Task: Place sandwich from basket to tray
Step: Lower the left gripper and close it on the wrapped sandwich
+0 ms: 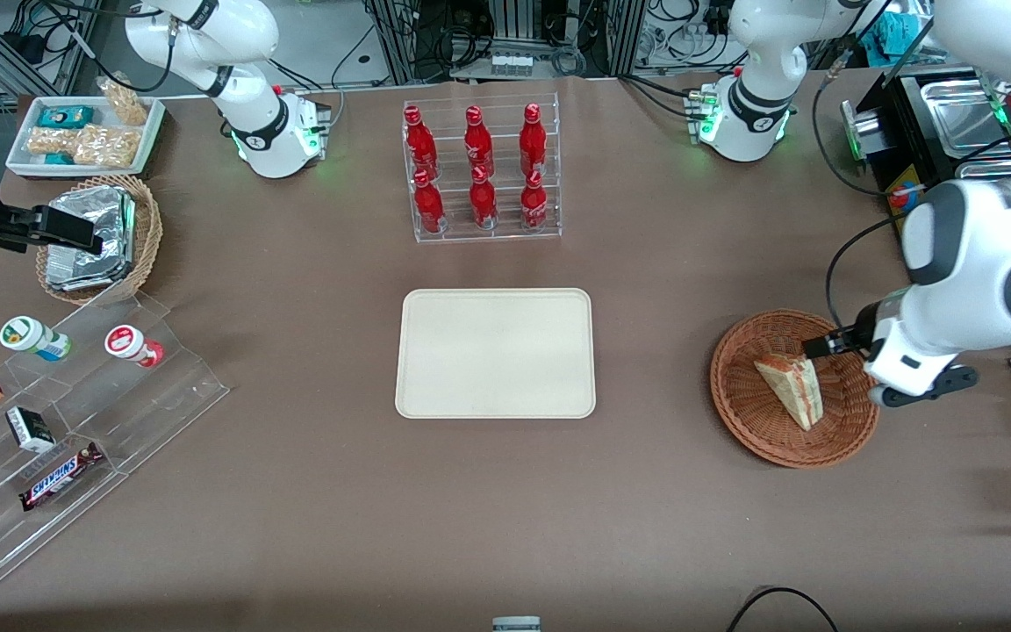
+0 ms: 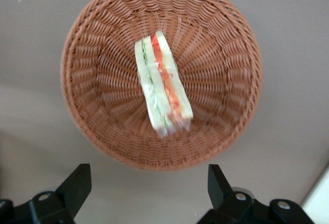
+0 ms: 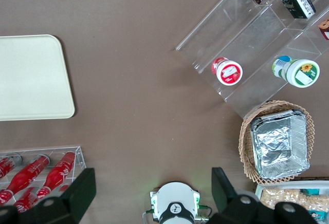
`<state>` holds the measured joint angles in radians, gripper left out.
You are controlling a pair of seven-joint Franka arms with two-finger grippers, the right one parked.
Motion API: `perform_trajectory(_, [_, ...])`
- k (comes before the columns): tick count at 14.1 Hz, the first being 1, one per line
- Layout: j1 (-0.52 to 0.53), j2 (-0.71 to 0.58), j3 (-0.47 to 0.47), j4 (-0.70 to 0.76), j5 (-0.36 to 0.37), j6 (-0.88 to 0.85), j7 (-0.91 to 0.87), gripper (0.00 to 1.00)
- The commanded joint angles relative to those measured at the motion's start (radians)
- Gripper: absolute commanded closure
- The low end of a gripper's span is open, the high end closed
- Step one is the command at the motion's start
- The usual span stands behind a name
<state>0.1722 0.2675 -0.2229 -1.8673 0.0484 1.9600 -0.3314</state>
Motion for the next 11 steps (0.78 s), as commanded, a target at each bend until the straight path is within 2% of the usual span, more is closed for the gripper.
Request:
perform_trajectory(1, [0.029, -0.037, -0.007, -0.104, 0.002, 0.114, -0.011, 0.00])
perform_trajectory(4, [0.033, -0.010, -0.007, -0.107, -0.001, 0.144, -0.014, 0.00])
perform_trajectory(6, [0.032, 0.027, -0.009, -0.098, -0.045, 0.200, -0.130, 0.00])
perform_trajectory(11, [0.030, 0.074, -0.007, -0.098, -0.039, 0.243, -0.182, 0.00])
